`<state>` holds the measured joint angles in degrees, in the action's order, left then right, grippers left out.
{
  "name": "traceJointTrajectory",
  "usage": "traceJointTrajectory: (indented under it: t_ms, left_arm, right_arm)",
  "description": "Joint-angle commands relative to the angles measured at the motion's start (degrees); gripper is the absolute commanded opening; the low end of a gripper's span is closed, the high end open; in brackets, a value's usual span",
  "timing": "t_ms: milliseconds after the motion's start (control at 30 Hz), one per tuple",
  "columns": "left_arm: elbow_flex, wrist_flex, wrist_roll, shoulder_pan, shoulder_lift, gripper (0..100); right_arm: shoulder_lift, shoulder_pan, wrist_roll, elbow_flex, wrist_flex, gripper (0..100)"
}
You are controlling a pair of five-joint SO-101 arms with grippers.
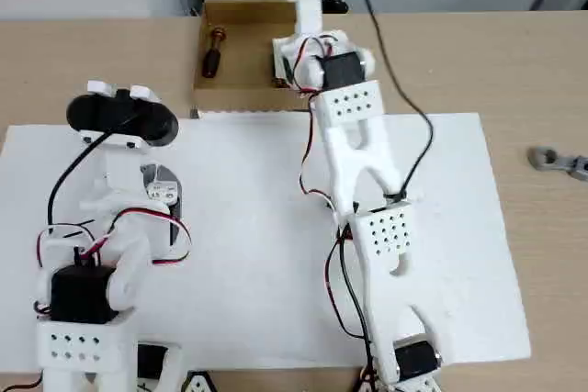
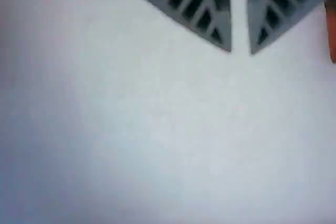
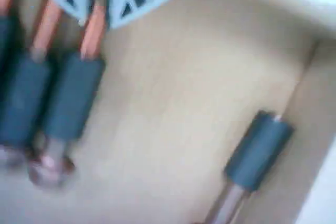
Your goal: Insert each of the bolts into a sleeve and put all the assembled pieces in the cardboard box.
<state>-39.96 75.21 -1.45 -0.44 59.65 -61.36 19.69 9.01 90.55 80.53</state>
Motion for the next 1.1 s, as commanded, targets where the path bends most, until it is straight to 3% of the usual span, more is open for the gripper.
traceJointTrajectory:
  t_ms: [0, 267, 500, 667, 1067]
  left_arm:
    - [0.5, 1.9, 0.4, -0.3, 0.0, 2]
    - [0.6, 3.1, 0.4, -5.5, -0.1, 7]
    - [0.4, 3.2, 2.8, -10.9, -0.1, 8]
    - [0.4, 3.0, 4.3, -11.9, -0.1, 8]
    - [0.6, 3.3, 6.7, -16.6, -1.5, 10]
  right_arm:
    - [8.9, -1.9, 1.7, 5.8, 12.2, 1.1]
    - [18.6, -8.8, 3.7, 5.4, 16.0, 0.6]
    - [25.6, -8.3, 3.6, -0.5, 16.3, 0.3]
    - [34.0, -7.3, 3.6, -15.1, 16.3, 0.3]
    - [65.6, -7.4, 1.9, -65.4, 15.8, 0.3]
